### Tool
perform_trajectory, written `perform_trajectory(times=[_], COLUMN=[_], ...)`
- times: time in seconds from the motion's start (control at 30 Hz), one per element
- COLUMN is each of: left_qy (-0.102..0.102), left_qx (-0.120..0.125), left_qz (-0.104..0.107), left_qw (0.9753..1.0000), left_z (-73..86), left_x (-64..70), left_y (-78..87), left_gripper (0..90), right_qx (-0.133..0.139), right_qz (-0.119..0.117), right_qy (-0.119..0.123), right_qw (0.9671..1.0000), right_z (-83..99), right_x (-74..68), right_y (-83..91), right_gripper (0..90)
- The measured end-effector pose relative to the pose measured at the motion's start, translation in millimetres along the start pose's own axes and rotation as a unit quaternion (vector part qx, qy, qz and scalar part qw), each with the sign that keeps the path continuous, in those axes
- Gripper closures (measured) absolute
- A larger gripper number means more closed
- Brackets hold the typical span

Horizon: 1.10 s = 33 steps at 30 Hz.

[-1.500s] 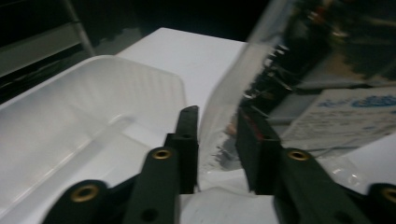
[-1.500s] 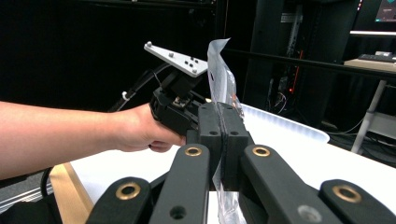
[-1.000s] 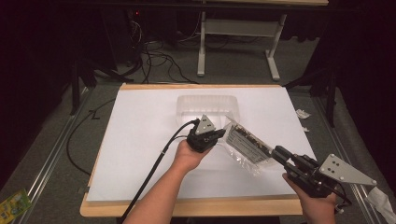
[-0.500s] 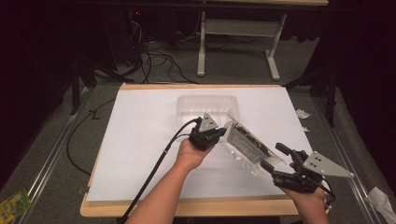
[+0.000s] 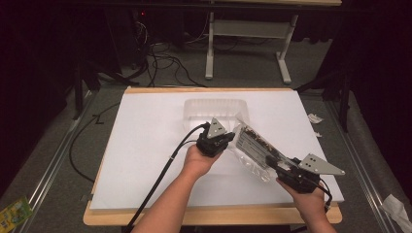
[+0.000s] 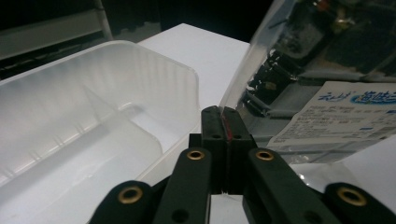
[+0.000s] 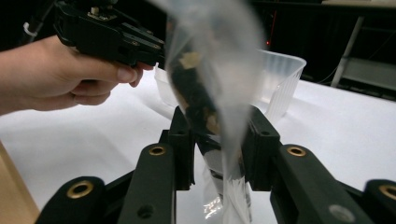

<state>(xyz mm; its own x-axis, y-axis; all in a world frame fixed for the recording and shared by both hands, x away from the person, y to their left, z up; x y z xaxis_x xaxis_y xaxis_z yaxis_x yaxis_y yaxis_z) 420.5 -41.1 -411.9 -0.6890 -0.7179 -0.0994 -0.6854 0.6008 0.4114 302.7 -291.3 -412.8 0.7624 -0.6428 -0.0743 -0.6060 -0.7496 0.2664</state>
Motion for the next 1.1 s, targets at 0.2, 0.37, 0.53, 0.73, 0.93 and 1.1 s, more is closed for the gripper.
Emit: perform_trajectory(times=[0.2, 0.37, 0.53, 0.73, 0.93, 1.1], left_qy=[0.017, 0.034, 0.042, 0.046, 0.048, 0.075], left_qx=[-0.020, -0.038, -0.064, -0.099, -0.099, -0.084], left_qz=[-0.032, -0.059, -0.077, -0.104, -0.115, -0.124], left_qw=[0.9991, 0.9969, 0.9941, 0.9886, 0.9872, 0.9859], left_z=[17.4, 47.6, 72.8, 108.2, 127.6, 128.0], left_x=[-12.0, -26.1, -34.7, -54.6, -72.0, -79.9], left_y=[15.7, 44.3, 70.9, 117.5, 137.6, 141.8], left_gripper=[65.9, 56.5, 49.0, 37.9, 32.2, 32.0], right_qx=[0.006, 0.006, 0.005, 0.006, 0.006, 0.006], right_qz=[0.013, 0.020, 0.027, 0.028, 0.036, 0.038], right_qy=[0.000, 0.000, 0.001, 0.007, 0.008, 0.012], right_qw=[0.9999, 0.9998, 0.9996, 0.9996, 0.9993, 0.9992], right_z=[1.0, 0.3, 0.1, 1.4, 1.8, 1.5], right_x=[4.1, 3.7, 3.1, 2.7, 1.1, 1.5], right_y=[1.5, -0.5, -1.6, -1.1, -1.5, -1.6], right_gripper=[72.8, 72.9, 73.0, 73.2, 73.5, 73.7])
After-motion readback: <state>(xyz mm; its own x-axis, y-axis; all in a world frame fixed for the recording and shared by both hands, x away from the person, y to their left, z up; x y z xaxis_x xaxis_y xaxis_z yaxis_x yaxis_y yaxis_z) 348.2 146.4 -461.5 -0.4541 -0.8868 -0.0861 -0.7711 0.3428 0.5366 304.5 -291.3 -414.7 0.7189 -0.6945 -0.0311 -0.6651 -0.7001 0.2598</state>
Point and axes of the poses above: each handheld gripper's, and its own axes: y roughly backward along the jaws, z roughly out of its underside, x roughly to its right, the point moved 2 cm from there along -y, roughly forward along the jaws, and after that the axes turned 13 degrees about -z, right-handed, at the moved point
